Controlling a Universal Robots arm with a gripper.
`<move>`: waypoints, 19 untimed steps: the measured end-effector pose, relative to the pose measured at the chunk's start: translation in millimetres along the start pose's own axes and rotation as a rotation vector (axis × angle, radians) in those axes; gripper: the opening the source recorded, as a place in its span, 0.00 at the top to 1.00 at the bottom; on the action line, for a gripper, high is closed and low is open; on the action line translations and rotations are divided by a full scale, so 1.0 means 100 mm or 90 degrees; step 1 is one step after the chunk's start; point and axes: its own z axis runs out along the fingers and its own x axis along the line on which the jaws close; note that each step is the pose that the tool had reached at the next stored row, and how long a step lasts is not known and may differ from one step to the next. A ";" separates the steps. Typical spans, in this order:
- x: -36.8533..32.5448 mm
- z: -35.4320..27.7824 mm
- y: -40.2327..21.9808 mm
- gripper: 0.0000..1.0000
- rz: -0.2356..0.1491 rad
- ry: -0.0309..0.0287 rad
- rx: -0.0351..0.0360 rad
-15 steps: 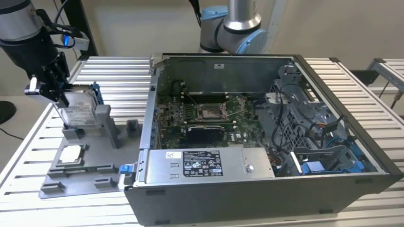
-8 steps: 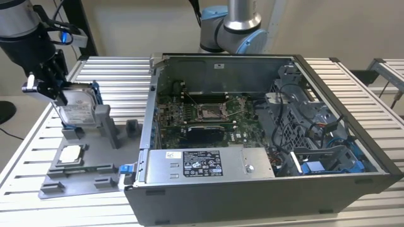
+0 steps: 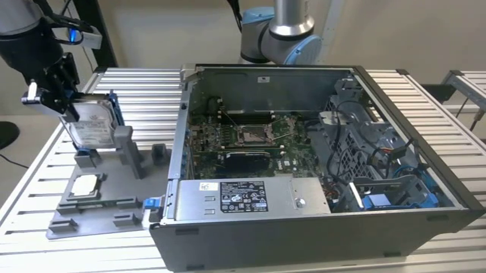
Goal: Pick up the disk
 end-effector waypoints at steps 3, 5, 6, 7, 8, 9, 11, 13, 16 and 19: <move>-0.009 -0.091 0.002 1.00 -0.001 0.0001 0.0052; -0.016 -0.151 0.003 1.00 -0.001 0.0001 0.0087; -0.019 -0.187 0.003 1.00 -0.001 0.0002 0.0100; -0.023 -0.220 0.002 1.00 -0.001 0.0002 0.0111; -0.026 -0.253 0.002 1.00 -0.001 0.0002 0.0119; -0.029 -0.288 0.001 1.00 -0.001 0.0002 0.0127; -0.036 -0.353 0.000 1.00 -0.002 0.0002 0.0150; -0.043 -0.418 -0.001 1.00 -0.002 0.0003 0.0171; -0.052 -0.509 -0.003 1.00 -0.002 0.0003 0.0210; -0.060 -0.581 -0.004 1.00 -0.003 0.0004 0.0264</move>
